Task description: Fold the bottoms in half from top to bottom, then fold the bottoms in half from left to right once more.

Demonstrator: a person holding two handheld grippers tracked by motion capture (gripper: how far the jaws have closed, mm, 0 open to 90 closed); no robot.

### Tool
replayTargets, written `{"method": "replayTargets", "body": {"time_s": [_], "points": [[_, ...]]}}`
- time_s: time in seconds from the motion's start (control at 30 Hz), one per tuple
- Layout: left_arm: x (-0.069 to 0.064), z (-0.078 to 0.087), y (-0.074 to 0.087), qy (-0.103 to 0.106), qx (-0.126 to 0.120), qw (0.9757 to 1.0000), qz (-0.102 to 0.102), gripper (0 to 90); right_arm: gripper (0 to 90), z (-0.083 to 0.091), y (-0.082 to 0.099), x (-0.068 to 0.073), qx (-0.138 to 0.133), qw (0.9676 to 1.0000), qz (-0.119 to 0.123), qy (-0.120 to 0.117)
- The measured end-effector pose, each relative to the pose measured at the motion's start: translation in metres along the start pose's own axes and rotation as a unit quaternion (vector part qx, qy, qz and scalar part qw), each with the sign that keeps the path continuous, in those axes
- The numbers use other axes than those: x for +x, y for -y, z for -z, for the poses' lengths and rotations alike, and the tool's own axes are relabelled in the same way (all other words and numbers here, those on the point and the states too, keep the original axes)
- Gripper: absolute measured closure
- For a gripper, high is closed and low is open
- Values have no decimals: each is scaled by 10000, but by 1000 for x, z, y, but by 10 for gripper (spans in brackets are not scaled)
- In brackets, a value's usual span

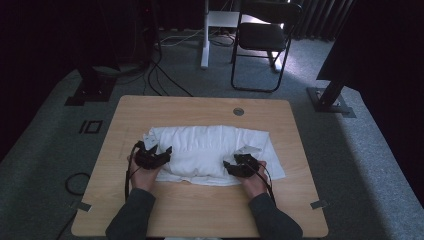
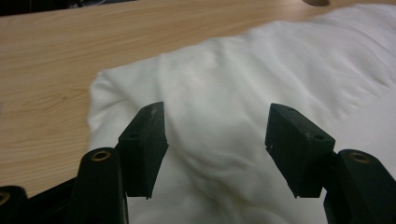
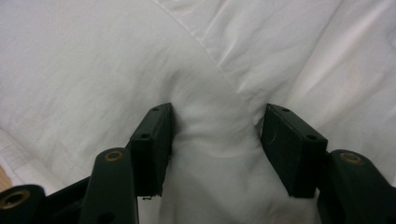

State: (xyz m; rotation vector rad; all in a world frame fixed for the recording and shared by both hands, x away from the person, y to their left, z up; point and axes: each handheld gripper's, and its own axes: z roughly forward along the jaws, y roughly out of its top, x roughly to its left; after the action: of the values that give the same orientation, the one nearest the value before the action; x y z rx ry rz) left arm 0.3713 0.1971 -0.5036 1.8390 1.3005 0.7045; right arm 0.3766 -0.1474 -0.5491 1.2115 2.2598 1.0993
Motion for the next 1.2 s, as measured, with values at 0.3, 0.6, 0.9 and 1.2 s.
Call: {"method": "replayTargets", "body": {"time_s": [0.3,0.6,0.9,1.2], "points": [[30,-14,6,50,197,9984,518,345,426,0,1,-1,-28,10000,-17,-25],[44,-29,13,-162,505,9943,925,176,425,0,2,-1,-74,10000,-31,-41],[51,-41,20,-65,822,9900,1143,128,425,0,4,-1,-120,9999,-32,-48],[48,-47,24,-183,974,9907,931,107,425,0,4,-1,-139,9999,-38,-45]]}}
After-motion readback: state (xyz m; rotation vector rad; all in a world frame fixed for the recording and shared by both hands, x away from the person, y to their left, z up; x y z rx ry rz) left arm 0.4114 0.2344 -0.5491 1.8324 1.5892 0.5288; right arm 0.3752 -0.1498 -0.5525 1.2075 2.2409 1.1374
